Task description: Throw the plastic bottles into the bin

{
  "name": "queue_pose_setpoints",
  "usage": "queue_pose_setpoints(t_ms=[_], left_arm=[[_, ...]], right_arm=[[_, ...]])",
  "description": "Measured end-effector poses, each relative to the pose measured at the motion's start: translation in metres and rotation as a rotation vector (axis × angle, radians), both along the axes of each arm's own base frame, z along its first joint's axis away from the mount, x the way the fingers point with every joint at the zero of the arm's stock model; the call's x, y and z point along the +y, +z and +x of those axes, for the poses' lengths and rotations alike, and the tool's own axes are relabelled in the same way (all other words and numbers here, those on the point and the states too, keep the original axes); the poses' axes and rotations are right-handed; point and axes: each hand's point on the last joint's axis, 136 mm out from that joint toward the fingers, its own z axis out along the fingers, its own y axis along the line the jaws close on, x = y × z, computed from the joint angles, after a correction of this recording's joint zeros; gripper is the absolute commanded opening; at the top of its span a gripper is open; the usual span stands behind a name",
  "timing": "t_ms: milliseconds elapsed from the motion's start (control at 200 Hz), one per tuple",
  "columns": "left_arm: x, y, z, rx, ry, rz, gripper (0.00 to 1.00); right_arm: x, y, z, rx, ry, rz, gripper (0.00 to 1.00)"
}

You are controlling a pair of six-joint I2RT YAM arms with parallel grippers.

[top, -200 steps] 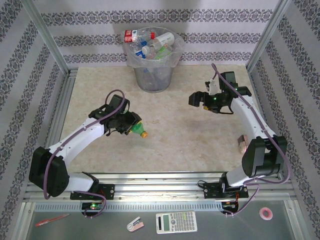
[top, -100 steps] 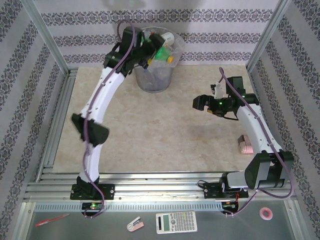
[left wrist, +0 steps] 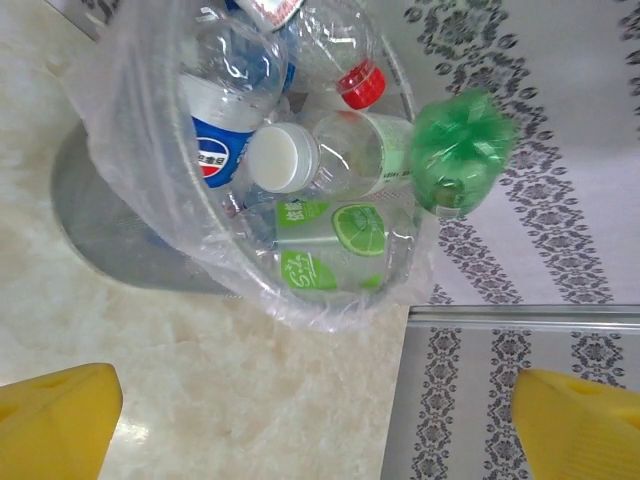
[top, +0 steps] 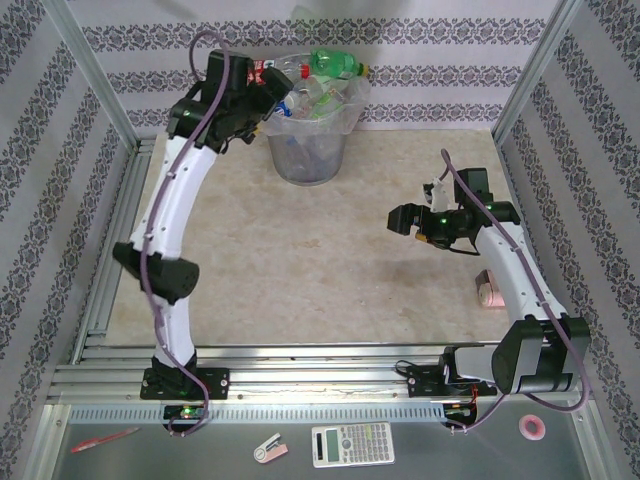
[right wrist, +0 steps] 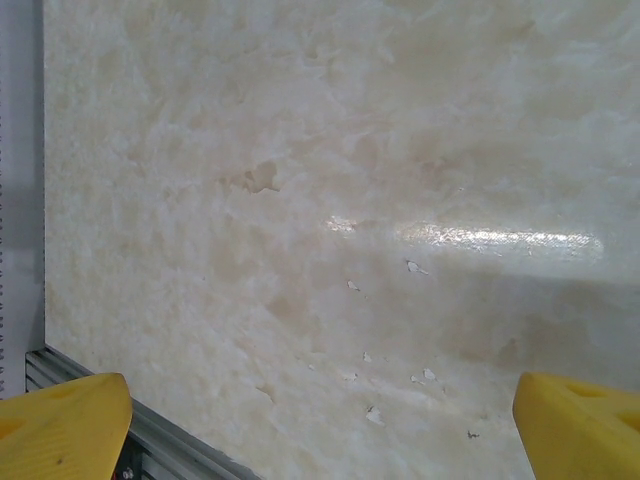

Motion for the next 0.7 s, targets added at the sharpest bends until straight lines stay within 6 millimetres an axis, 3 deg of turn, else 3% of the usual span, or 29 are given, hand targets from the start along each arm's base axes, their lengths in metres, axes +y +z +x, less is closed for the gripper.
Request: queue_pose_setpoints(t_ms=[85,155,470,699], left_arm=[[0.012,0.001,-0.021,-0.012,0.018,0.011,1.0],[0.022,-0.01,-0.038,-0.004,0.038,0.026,1.0],[0.062,-0.117,-0.096,0.139,0.122,0.073,1.0],[0.071,-0.139,-0.128,0.095,0.095,0.09,1.0]], right_arm=[[0.0,0.0,0.0,-0.001,0.002,-0.001,0.98],[-0.001,-0.002,0.0,0.003,-0.002,-0.002,0.98],[-0.011,-0.014,0.004,0.04,-0.032,-0.003,0.98],[-0.011,-0.014,0.006,0.033,-0.032,0.001,0.98]])
